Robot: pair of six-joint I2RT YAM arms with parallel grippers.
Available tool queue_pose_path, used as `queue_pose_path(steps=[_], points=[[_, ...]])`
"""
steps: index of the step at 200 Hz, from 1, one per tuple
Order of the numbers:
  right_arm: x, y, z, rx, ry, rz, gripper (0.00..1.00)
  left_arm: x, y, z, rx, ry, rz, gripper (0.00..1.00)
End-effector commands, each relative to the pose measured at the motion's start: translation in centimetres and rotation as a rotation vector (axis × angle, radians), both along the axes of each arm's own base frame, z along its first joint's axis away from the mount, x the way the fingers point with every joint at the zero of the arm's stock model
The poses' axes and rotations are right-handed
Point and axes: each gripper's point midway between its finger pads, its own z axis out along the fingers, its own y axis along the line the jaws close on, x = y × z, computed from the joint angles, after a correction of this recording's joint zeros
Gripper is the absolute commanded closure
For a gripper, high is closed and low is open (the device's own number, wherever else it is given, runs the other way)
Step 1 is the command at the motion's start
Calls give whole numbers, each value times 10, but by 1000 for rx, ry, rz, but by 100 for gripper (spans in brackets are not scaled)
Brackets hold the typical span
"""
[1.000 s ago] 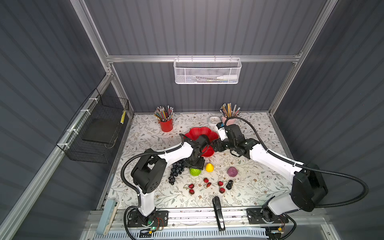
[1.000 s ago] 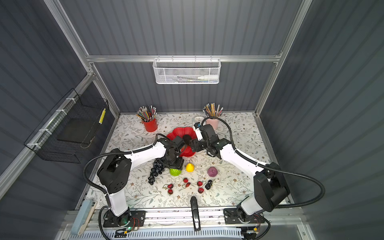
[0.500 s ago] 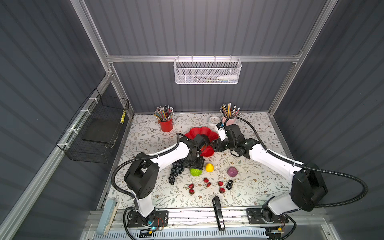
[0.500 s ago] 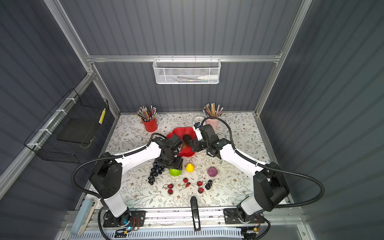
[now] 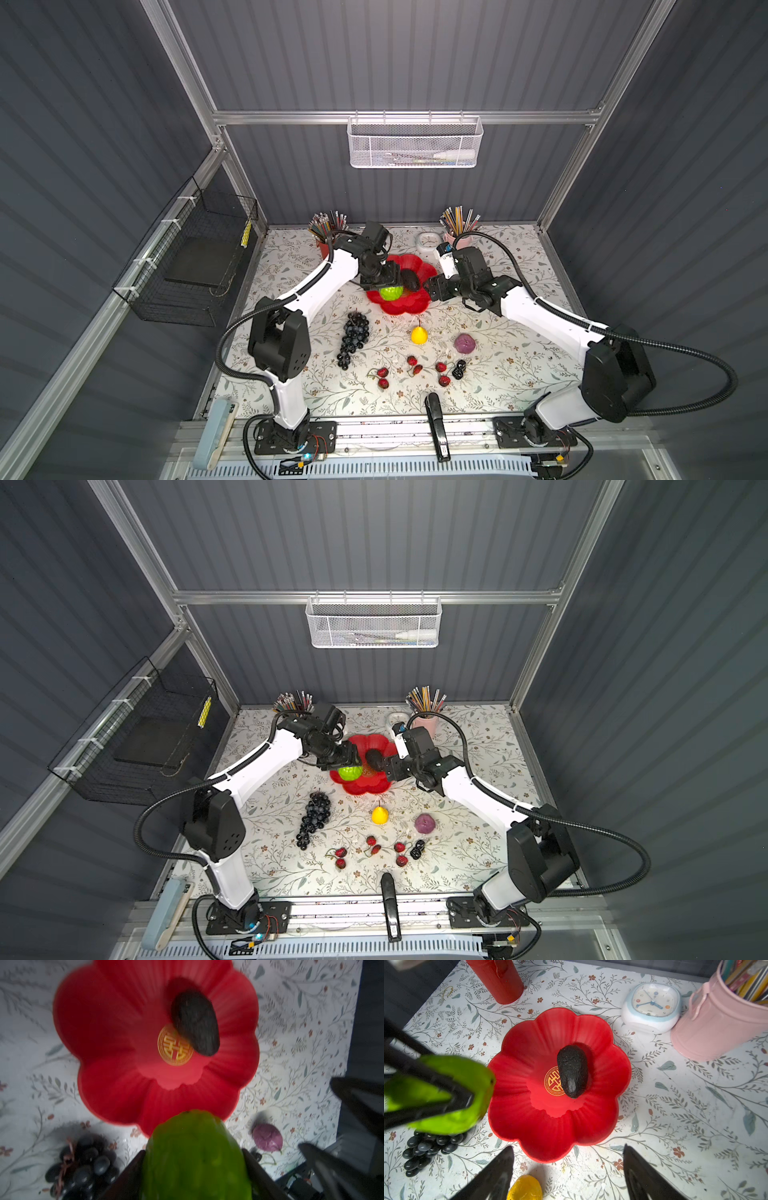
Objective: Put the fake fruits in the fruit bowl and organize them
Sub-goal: 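Carry the green citron with the left gripper into the red bowl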
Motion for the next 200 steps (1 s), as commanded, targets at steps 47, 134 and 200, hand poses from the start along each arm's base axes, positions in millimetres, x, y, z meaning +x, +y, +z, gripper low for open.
queue_pose_path(steps=[47, 134, 200], points=[[-3, -6, 14, 11, 1, 2, 18, 71, -6, -48, 143, -40, 4, 46], [-8, -9, -4, 3, 42, 20, 18, 93, 2, -89, 195, -26, 67, 45], [-10, -9, -7, -6, 54, 28, 18, 99, -4, -106, 177, -11, 72, 43]])
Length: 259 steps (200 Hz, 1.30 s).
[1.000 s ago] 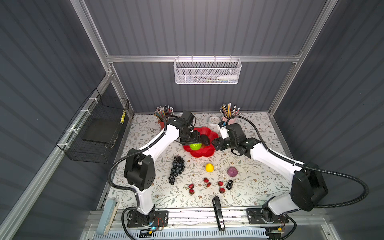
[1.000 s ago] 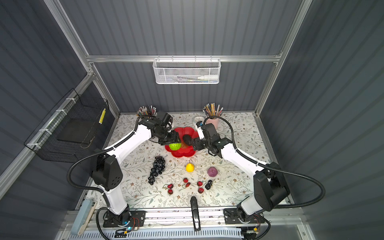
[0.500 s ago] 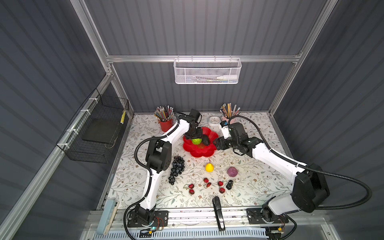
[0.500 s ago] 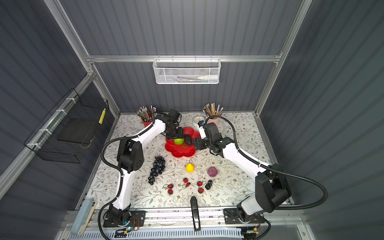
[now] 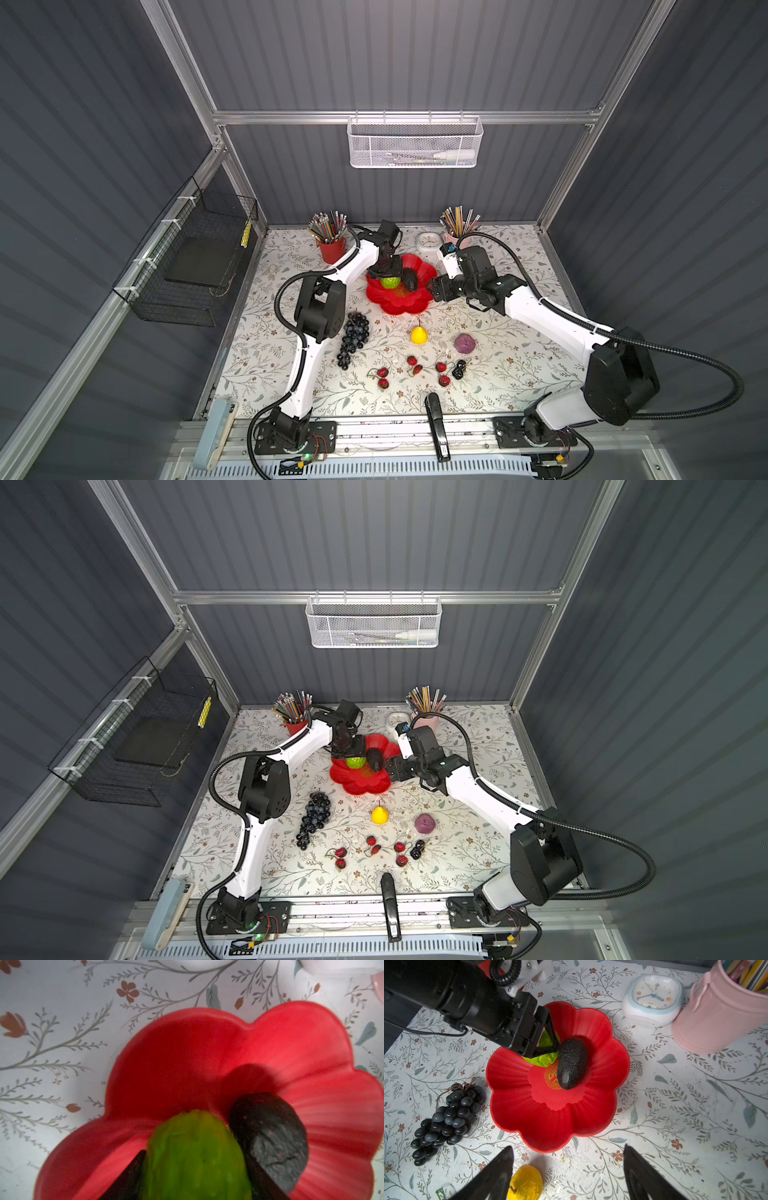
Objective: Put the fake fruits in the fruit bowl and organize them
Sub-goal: 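Carry the green citron with the left gripper into the red bowl, then release the citron with the left gripper while the right gripper grasps the purple fig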
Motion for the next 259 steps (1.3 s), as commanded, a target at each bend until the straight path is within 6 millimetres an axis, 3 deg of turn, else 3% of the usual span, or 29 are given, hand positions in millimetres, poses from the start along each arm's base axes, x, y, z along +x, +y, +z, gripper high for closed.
queue_pose_path(steps=[1, 25, 60, 107, 157, 191, 224, 255, 259], points=[[-4, -2, -7, -15, 23, 18, 18, 7, -2, -1, -20, -4, 16, 43], [-9, -5, -9, -23, 32, 21, 18, 9, -3, -1, -27, -15, 17, 39], [-17, -9, -12, -34, 49, 23, 18, 6, -6, 5, -44, -15, 12, 17], [-23, -16, -8, -44, 61, 5, 18, 9, -7, 33, -69, -78, -1, 14], [-46, -23, -8, -12, 141, -17, 17, -2, 16, 70, -35, -175, 42, 13], [-64, -41, -19, -27, 207, -70, 17, -18, 27, 97, -59, -254, 36, 10], [-82, -65, -31, -51, 281, -169, 17, -48, 36, 104, -89, -243, 15, 12], [-110, -76, -61, -20, 395, -242, 17, -75, 55, 111, -98, -261, 69, 12], [-113, -78, -65, -18, 410, -254, 17, -84, 60, 100, -86, -226, 75, 12]])
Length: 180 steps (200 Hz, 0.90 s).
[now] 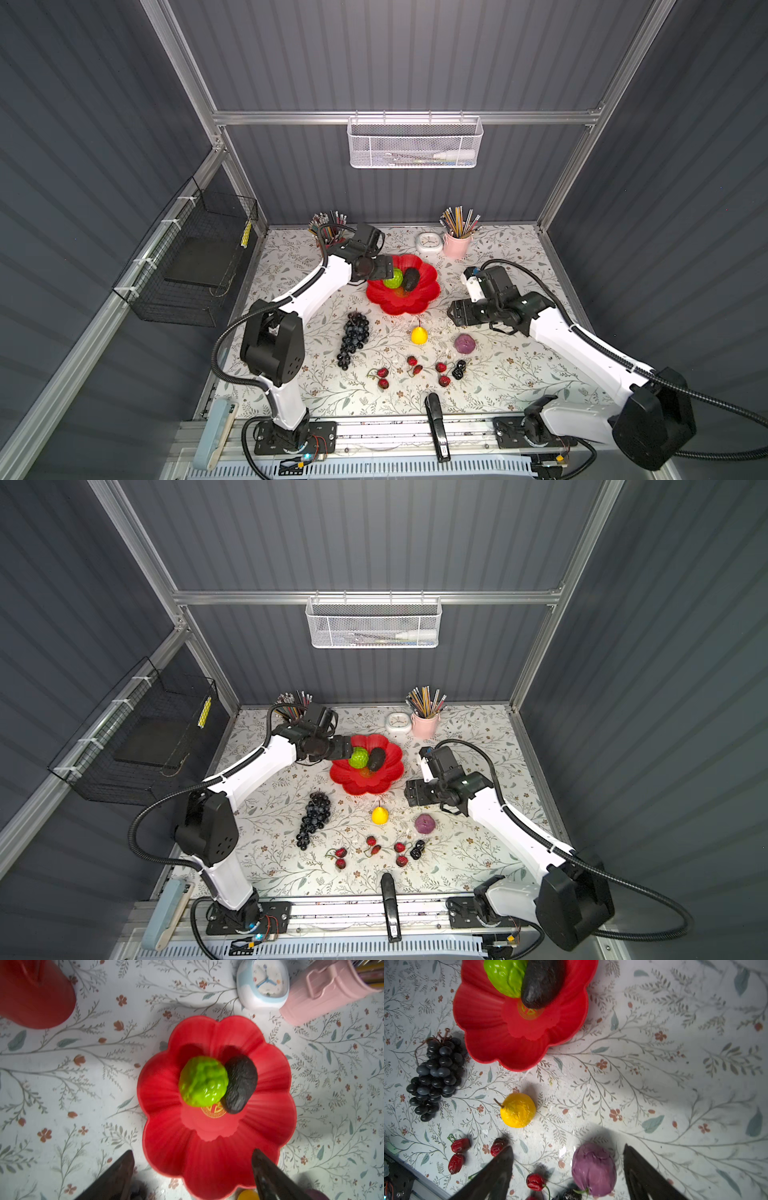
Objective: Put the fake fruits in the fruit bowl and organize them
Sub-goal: 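Release the citron with the left gripper while the right gripper grasps the purple fig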
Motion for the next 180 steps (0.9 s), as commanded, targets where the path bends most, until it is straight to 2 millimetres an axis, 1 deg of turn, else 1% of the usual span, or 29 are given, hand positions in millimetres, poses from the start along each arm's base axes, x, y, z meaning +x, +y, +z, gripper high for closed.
queue_pose_path(steps=[1, 17, 34, 57, 107, 141, 180], points=[[-28, -14, -29, 0, 139, -91, 17, -18, 12, 1, -15, 10, 39, 12], [-40, -23, -44, -19, 184, -138, 17, -30, 16, 5, -22, 40, 52, 12], [-47, -30, -58, -27, 207, -165, 16, -35, 18, 15, -48, 22, 65, 12], [-48, -25, -72, -34, 249, -141, 16, -38, 20, 23, -81, -11, 79, 12], [-40, -15, -92, -39, 292, -100, 19, -42, 23, 22, -49, 9, 61, 12], [-37, -12, -99, -48, 302, -83, 28, -41, 23, 20, -43, 12, 65, 12], [-37, -12, -100, -57, 303, -69, 41, -40, 24, 19, -37, 13, 69, 12]])
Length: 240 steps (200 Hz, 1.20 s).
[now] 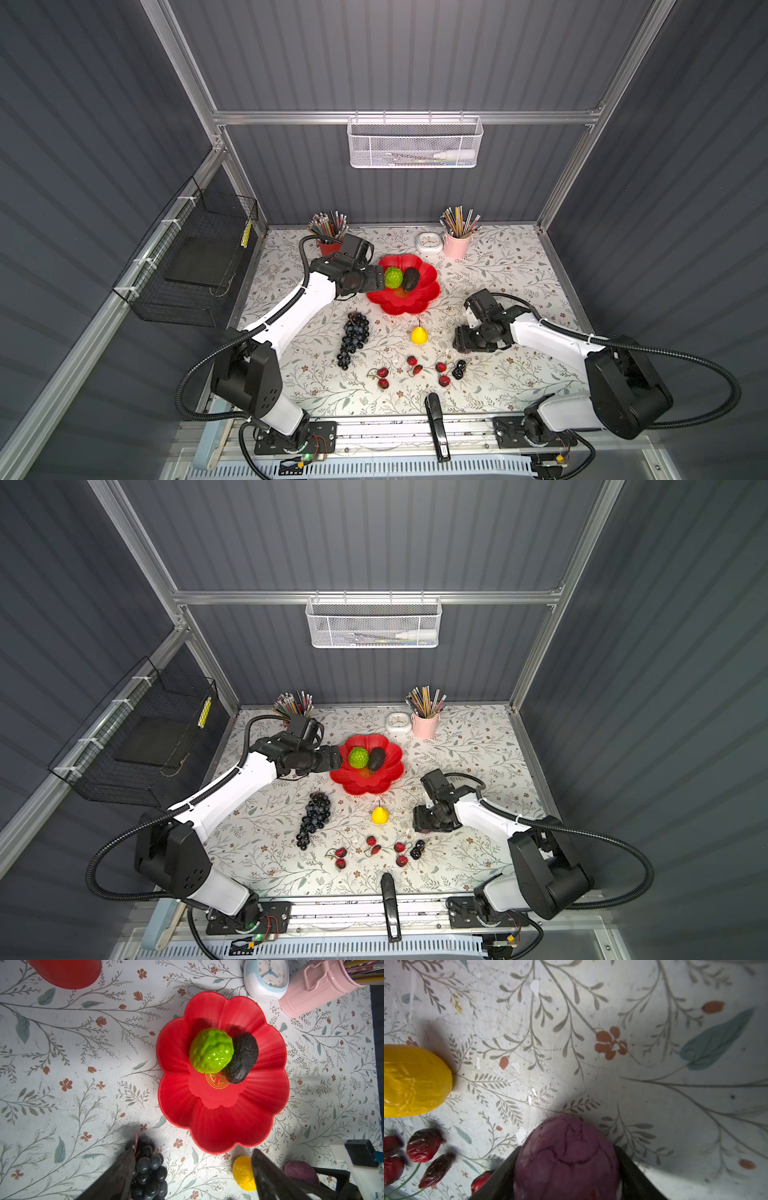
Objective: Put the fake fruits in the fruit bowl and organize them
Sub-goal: 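Release the citron with the left gripper while the right gripper grasps the purple fig, then lift the purple fig with the right gripper and lower it into the bowl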
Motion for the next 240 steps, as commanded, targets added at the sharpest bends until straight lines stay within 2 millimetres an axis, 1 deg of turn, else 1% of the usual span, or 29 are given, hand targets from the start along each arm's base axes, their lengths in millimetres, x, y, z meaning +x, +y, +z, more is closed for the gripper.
queue_pose_path(steps=[1, 19, 36, 57, 70, 87, 109, 125, 140, 156, 178, 195, 211, 240], points=[[6, 4, 5, 12, -18, 14, 41, 0, 3, -1, 13, 13, 9, 12], [6, 4, 7, 15, -22, 18, 45, 0, 3, -3, 19, 19, 4, 12], [7, 4, 12, 17, -35, 22, 49, 2, 5, -3, 33, 11, 6, 12], [11, 5, 26, 20, -63, 32, 51, 1, 10, -1, 55, 3, 14, 12], [16, 4, 41, 0, -86, 45, 51, -1, 15, -2, 72, 2, 25, 12], [31, 8, 68, 3, -148, 65, 52, -9, 24, -7, 107, 15, 33, 12], [54, 22, 104, 37, -228, 99, 51, -20, 33, -9, 140, 37, 27, 12], [73, 37, 123, 71, -260, 124, 51, -28, 38, -11, 144, 47, 36, 12], [93, 52, 132, 97, -289, 137, 51, -34, 41, -14, 139, 57, 53, 12], [113, 72, 134, 131, -304, 162, 51, -40, 43, -20, 124, 71, 77, 12], [131, 102, 132, 166, -310, 211, 51, -47, 44, -26, 101, 92, 103, 12], [138, 124, 123, 167, -293, 261, 50, -49, 47, -26, 99, 90, 112, 12], [141, 140, 111, 164, -265, 295, 50, -50, 50, -23, 102, 78, 122, 12], [147, 156, 92, 178, -238, 301, 50, -52, 52, -24, 110, 77, 124, 12]])
